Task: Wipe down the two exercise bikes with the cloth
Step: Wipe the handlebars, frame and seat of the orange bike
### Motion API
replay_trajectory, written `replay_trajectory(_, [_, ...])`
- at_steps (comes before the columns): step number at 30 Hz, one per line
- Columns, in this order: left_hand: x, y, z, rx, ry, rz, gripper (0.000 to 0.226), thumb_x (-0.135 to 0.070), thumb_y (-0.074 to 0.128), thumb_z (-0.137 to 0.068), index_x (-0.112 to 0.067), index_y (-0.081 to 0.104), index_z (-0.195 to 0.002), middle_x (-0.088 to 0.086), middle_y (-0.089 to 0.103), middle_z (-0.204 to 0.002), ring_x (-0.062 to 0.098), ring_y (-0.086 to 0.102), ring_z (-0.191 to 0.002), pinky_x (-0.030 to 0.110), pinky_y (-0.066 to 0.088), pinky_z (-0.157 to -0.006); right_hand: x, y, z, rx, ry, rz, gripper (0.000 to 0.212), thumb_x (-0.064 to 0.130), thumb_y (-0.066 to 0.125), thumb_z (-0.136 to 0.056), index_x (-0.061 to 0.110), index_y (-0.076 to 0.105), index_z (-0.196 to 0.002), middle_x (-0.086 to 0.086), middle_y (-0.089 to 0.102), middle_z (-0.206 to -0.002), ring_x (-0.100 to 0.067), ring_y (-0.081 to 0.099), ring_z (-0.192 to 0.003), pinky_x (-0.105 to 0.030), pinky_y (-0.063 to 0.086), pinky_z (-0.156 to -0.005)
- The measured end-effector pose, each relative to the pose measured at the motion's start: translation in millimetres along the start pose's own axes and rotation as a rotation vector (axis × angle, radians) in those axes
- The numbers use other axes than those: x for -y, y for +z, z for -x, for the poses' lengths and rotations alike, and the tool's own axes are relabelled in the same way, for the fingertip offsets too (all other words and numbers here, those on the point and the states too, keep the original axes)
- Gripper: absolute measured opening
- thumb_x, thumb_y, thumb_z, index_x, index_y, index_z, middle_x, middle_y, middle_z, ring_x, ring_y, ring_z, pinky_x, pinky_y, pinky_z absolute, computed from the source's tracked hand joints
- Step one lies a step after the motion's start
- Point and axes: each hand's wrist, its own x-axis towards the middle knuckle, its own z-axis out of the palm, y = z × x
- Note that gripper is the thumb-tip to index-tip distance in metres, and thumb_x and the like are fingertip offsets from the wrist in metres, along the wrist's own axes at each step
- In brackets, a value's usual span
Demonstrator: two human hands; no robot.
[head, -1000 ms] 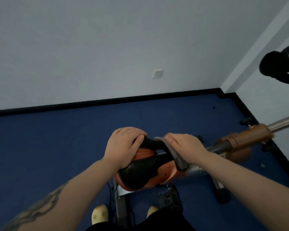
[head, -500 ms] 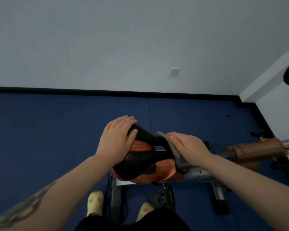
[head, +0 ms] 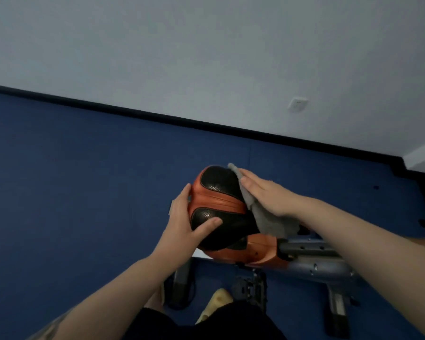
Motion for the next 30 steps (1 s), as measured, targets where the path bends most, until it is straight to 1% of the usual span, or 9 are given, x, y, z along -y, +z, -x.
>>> replay_trajectory(5, [-1.9, -1.9, -3.9, 0.076, -0.073, 0.119, 0.082, -0.053, 0.081, -0.056, -0.045, 0.035, -0.123, -0.021, 0.055, -0.114, -0.017, 0.059, -0.094, 0.003, 0.047, -0.069, 54.5, 11.9, -47.1, -0.111, -0.180, -0.068, 0.051, 0.045, 0.018, -0.105, 0.029, 0.059, -0.129, 0.019, 0.054, -0.137, -0.006, 0.045, -0.130, -0.038, 0.032, -0.113])
replay_trajectory(8, [1.1, -2.9, -5.7, 0.070, -0.129, 0.109, 0.064, -0.043, 0.089, -0.056, -0.041, 0.046, -0.103, -0.018, 0.063, -0.097, -0.015, 0.062, -0.082, 0.003, 0.046, -0.063, 59.1, 23.1, -33.9, -0.238, -0.492, 0.289, 0.044, 0.053, 0.025, -0.097, 0.044, 0.059, -0.124, 0.018, 0.051, -0.138, -0.006, 0.040, -0.131, -0.037, 0.034, -0.108])
replay_trajectory(11, [4.1, -4.0, -7.6, 0.086, -0.151, 0.154, 0.065, -0.039, 0.093, -0.056, -0.038, 0.049, -0.104, -0.022, 0.067, -0.090, -0.012, 0.063, -0.083, 0.007, 0.049, -0.065, 32.6, 17.6, -20.8, -0.164, -0.739, 0.371, 0.042, 0.042, 0.039, -0.100, 0.036, 0.047, -0.140, 0.005, 0.035, -0.154, -0.014, 0.024, -0.144, -0.035, 0.018, -0.119])
replay_trajectory(14, [3.1, -4.9, -9.9, 0.096, -0.163, 0.206, 0.071, -0.044, 0.093, -0.052, -0.032, 0.054, -0.110, -0.029, 0.065, -0.094, -0.005, 0.066, -0.087, 0.019, 0.055, -0.076, 35.5, 1.6, -38.2, -0.067, -0.571, 0.105, 0.037, 0.036, 0.038, -0.103, 0.033, 0.051, -0.138, 0.011, 0.044, -0.147, -0.005, 0.033, -0.139, -0.038, 0.023, -0.118])
replay_trajectory(17, [5.8, -5.1, -10.9, 0.157, -0.166, 0.265, 0.077, -0.040, 0.093, -0.052, -0.021, 0.057, -0.117, -0.012, 0.072, -0.101, 0.009, 0.070, -0.096, 0.031, 0.056, -0.086, 72.6, 10.0, -56.6, -0.045, -0.325, 0.097, 0.036, 0.041, 0.032, -0.102, 0.045, 0.065, -0.115, 0.030, 0.062, -0.116, 0.001, 0.052, -0.119, -0.035, 0.042, -0.103])
replay_trajectory(19, [8.0, -4.7, -9.2, 0.183, -0.172, 0.289, 0.070, -0.033, 0.092, -0.058, -0.019, 0.059, -0.118, -0.002, 0.074, -0.104, 0.014, 0.070, -0.098, 0.033, 0.055, -0.089, 79.7, 23.5, -51.2, -0.147, -0.411, 0.346, 0.037, 0.049, 0.031, -0.098, 0.051, 0.066, -0.109, 0.026, 0.060, -0.118, -0.007, 0.051, -0.120, -0.037, 0.045, -0.094])
replay_trajectory(23, [9.3, -1.8, -8.5, 0.169, -0.170, 0.304, 0.050, -0.023, 0.090, -0.065, -0.026, 0.065, -0.108, -0.006, 0.075, -0.099, 0.010, 0.071, -0.092, 0.027, 0.056, -0.080, 43.6, 20.6, -23.8, -0.174, -0.750, 0.404, 0.039, 0.046, 0.037, -0.100, 0.038, 0.055, -0.134, 0.011, 0.042, -0.148, -0.011, 0.030, -0.140, -0.034, 0.021, -0.116])
replay_trajectory(27, [6.6, -1.1, -8.8, 0.179, -0.140, 0.332, 0.044, -0.022, 0.088, -0.068, -0.030, 0.066, -0.105, -0.007, 0.075, -0.099, 0.009, 0.071, -0.092, 0.019, 0.056, -0.075, 44.9, 1.8, -45.6, -0.019, -0.401, -0.030, 0.036, 0.039, 0.031, -0.106, 0.038, 0.055, -0.132, 0.018, 0.051, -0.138, -0.004, 0.040, -0.134, -0.033, 0.026, -0.116])
replay_trajectory(30, [7.8, -0.4, -6.1, 0.187, -0.133, 0.357, 0.045, -0.020, 0.086, -0.070, -0.026, 0.066, -0.110, -0.003, 0.075, -0.102, 0.013, 0.071, -0.095, 0.024, 0.057, -0.078, 77.7, 15.6, -63.6, -0.079, -0.176, 0.123, 0.038, 0.041, 0.024, -0.102, 0.048, 0.062, -0.099, 0.025, 0.062, -0.113, -0.008, 0.055, -0.117, -0.031, 0.040, -0.096])
